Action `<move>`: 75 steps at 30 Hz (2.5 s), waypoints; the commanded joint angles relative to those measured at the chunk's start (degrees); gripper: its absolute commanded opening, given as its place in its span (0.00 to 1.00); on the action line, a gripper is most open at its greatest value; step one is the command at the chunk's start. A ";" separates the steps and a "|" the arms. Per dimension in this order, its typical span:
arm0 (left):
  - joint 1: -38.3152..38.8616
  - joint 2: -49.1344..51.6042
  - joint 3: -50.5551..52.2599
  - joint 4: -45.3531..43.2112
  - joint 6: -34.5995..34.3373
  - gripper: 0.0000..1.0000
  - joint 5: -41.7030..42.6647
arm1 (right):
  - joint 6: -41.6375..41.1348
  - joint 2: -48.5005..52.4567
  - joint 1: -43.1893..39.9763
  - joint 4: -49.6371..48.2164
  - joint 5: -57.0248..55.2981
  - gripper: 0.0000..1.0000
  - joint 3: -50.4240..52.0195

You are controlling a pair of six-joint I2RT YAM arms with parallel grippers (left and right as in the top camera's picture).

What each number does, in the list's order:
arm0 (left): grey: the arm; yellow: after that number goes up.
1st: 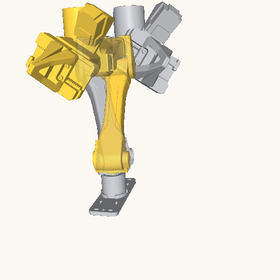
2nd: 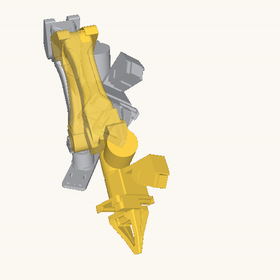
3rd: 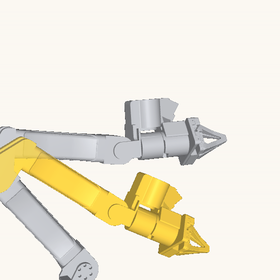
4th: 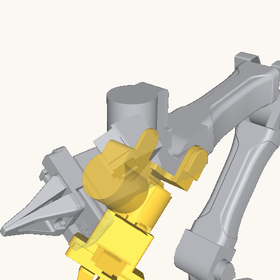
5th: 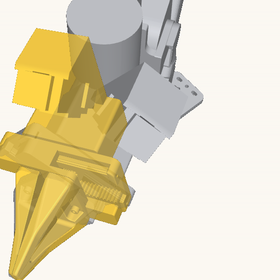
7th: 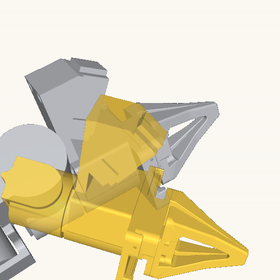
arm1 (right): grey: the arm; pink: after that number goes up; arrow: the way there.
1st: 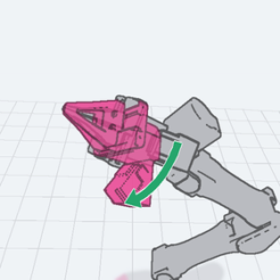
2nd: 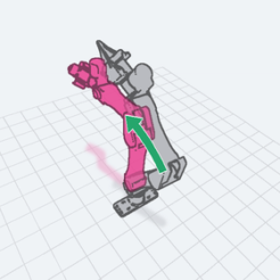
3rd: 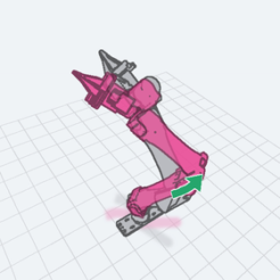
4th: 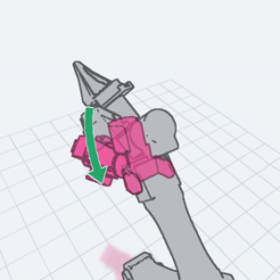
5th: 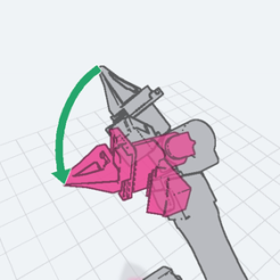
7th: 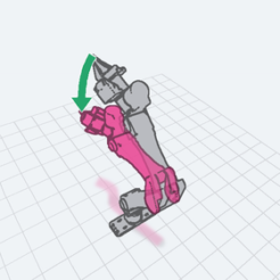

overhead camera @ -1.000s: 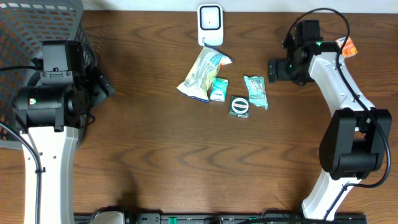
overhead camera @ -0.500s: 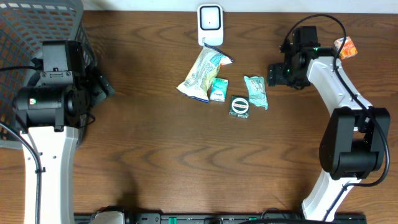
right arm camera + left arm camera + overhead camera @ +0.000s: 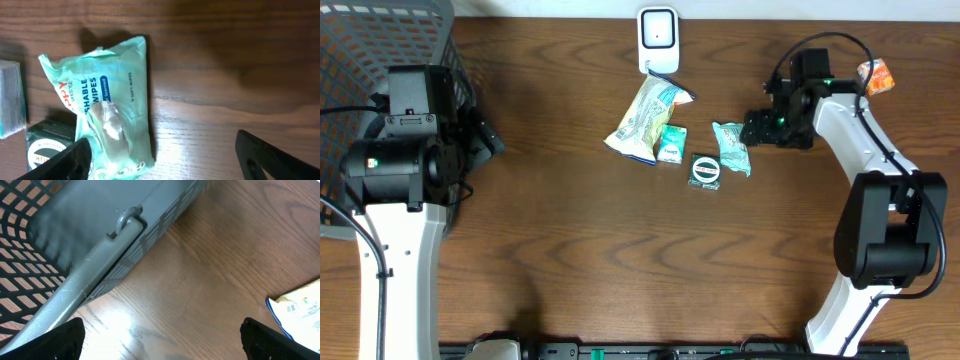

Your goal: Scan the item barcode

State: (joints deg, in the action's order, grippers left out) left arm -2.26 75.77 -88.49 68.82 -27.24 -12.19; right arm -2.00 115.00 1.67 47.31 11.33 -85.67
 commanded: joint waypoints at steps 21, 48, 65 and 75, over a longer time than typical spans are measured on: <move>-0.46 0.22 0.20 0.15 -0.92 0.98 -0.72 | 0.74 -1.42 1.40 -13.44 10.21 0.63 10.43; -0.46 0.22 0.17 0.15 -0.92 0.98 -0.72 | -8.28 -5.95 7.91 -25.86 0.52 0.01 -5.46; -0.46 0.22 0.17 0.15 -0.92 0.98 -0.72 | -12.02 21.03 17.90 -50.97 -8.24 0.01 -29.44; -0.46 0.22 0.17 0.15 -0.92 0.97 -0.72 | -8.96 26.69 20.37 -49.64 -14.29 0.01 -35.19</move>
State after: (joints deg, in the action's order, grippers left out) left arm -2.26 75.77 -88.49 68.82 -27.24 -12.19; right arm -13.58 142.04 20.32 -2.59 1.41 -118.32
